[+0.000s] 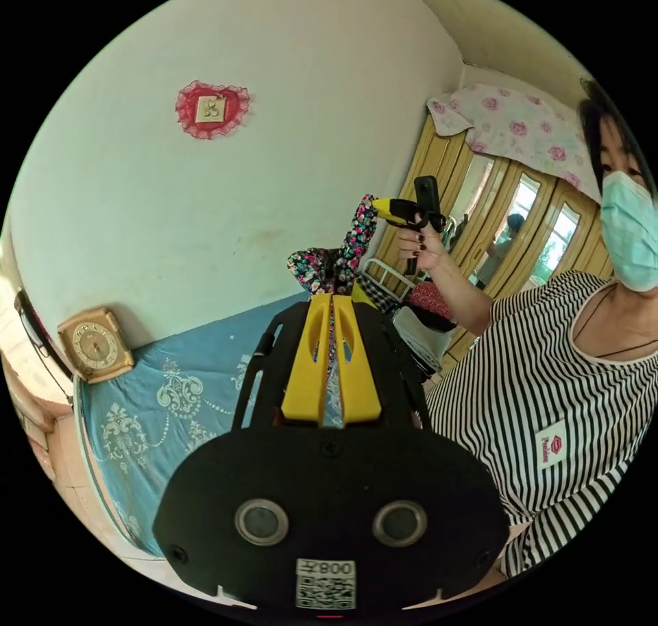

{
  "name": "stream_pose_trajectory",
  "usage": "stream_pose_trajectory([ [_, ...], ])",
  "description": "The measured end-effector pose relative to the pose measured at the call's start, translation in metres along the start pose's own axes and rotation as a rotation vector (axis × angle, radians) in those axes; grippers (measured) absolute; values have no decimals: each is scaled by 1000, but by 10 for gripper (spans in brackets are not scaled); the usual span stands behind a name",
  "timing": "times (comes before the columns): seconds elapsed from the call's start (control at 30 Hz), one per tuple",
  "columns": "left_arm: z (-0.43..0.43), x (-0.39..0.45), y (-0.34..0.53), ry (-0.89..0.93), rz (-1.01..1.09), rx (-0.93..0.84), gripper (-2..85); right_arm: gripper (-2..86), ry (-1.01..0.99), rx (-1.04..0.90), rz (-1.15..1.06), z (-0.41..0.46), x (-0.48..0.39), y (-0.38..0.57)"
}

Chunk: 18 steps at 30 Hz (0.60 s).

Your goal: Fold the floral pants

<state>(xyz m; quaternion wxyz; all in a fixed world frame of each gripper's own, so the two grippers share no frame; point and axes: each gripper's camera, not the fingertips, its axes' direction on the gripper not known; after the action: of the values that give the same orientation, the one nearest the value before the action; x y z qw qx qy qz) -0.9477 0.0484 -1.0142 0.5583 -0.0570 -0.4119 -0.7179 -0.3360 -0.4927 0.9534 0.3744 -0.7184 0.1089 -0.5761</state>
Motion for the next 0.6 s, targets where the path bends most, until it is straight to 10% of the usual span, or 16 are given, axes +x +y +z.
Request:
stream_pose_trajectory([
  [0.6, -162, -22, 143, -18, -150, 437, 0, 15, 301, -7, -121, -86, -84, -31],
])
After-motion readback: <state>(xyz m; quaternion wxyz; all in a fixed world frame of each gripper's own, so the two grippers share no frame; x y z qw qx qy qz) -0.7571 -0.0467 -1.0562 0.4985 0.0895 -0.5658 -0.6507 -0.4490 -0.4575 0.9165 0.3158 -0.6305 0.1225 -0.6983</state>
